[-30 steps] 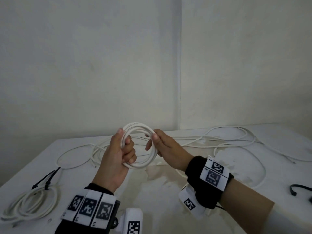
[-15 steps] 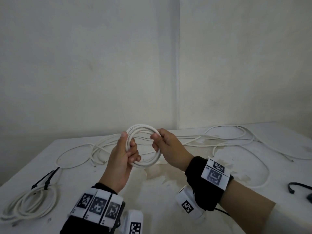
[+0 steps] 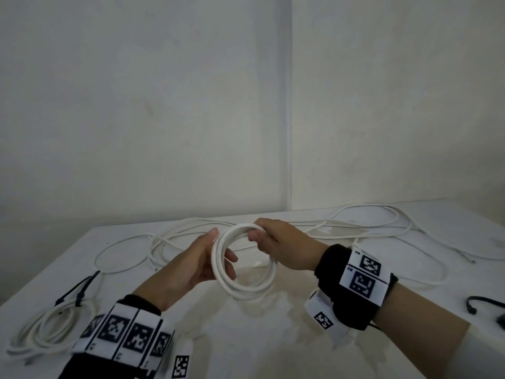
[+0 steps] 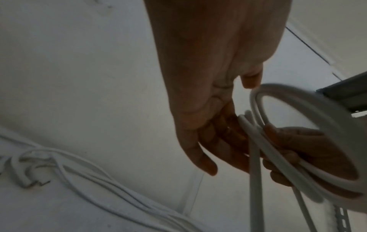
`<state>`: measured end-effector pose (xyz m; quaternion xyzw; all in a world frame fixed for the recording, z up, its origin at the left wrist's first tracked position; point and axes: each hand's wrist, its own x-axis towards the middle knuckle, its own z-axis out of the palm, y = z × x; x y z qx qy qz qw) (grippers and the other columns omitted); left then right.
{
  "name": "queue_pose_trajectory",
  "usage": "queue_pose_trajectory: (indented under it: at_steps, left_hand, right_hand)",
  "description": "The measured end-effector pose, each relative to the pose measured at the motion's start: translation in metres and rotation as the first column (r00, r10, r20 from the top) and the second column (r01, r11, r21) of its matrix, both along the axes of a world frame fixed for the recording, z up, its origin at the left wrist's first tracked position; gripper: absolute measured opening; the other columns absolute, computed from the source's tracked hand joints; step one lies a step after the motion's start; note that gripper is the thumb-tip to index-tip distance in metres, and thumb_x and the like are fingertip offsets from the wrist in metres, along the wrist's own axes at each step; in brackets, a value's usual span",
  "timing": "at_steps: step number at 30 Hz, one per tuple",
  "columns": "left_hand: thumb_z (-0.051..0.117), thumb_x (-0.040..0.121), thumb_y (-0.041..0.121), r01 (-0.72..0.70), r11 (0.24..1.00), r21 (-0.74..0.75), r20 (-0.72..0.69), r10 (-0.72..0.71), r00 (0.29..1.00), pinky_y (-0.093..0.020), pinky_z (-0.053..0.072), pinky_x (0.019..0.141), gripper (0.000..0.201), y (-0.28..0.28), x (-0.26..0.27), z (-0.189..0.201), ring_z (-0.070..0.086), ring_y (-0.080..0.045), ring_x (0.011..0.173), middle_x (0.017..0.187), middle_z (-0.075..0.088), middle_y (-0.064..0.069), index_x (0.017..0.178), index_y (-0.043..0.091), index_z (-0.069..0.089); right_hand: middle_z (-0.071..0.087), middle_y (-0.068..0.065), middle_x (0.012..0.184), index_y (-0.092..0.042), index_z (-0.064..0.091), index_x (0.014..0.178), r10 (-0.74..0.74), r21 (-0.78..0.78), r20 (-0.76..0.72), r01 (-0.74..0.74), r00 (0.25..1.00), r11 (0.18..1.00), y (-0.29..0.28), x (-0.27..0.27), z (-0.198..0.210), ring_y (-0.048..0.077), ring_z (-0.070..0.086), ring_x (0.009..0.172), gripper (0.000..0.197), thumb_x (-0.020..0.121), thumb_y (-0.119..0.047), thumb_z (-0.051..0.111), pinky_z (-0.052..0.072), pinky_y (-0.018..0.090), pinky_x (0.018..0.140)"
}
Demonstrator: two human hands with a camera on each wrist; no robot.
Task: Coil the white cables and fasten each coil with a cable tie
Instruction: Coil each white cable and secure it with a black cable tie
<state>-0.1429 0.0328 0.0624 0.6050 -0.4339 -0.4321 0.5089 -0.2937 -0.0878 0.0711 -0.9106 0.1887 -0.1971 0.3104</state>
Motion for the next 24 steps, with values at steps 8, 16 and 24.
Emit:
queue_pose_trajectory:
  at_steps: [8, 16, 24]
  left_hand:
    - [0.042, 0.078, 0.049, -0.011, 0.999, -0.044, -0.292, -0.003, 0.956, -0.026, 0.051, 0.052, 0.045, 0.0, -0.019, 0.009, 0.053, -0.017, 0.043, 0.047, 0.05, -0.004, 0.07, 0.006, 0.054]
    - [0.045, 0.081, 0.04, -0.048, 0.99, -0.13, -0.494, -0.023, 0.869, -0.023, 0.048, 0.047, 0.036, 0.0, -0.026, 0.004, 0.033, -0.008, 0.034, 0.042, 0.029, 0.005, 0.063, 0.01, 0.054]
    - [0.045, 0.08, 0.036, -0.08, 0.987, -0.138, -0.469, 0.006, 0.883, -0.021, 0.043, 0.044, 0.03, 0.006, -0.03, -0.004, 0.027, -0.005, 0.033, 0.043, 0.026, 0.007, 0.067, 0.01, 0.043]
  right_hand:
    - [0.044, -0.011, 0.067, -0.018, 0.048, 0.089, -0.019, -0.034, -0.024, 0.018, 1.0, 0.999, 0.002, 0.0, 0.005, 0.005, 0.041, 0.06, 0.02, 0.098, -0.032, 0.037, 0.033, 0.02, 0.058]
    - [0.049, 0.003, 0.074, 0.0, 0.054, 0.098, -0.013, -0.028, 0.038, 0.014, 0.999, 1.0, 0.002, 0.002, 0.009, 0.017, 0.042, 0.066, 0.034, 0.098, -0.03, 0.04, 0.034, 0.029, 0.063]
    - [0.047, -0.006, 0.064, 0.004, 0.056, 0.094, 0.026, 0.076, 0.093, -0.034, 0.995, 0.997, 0.001, 0.002, -0.003, 0.009, 0.04, 0.057, 0.038, 0.096, -0.031, 0.043, 0.034, 0.025, 0.057]
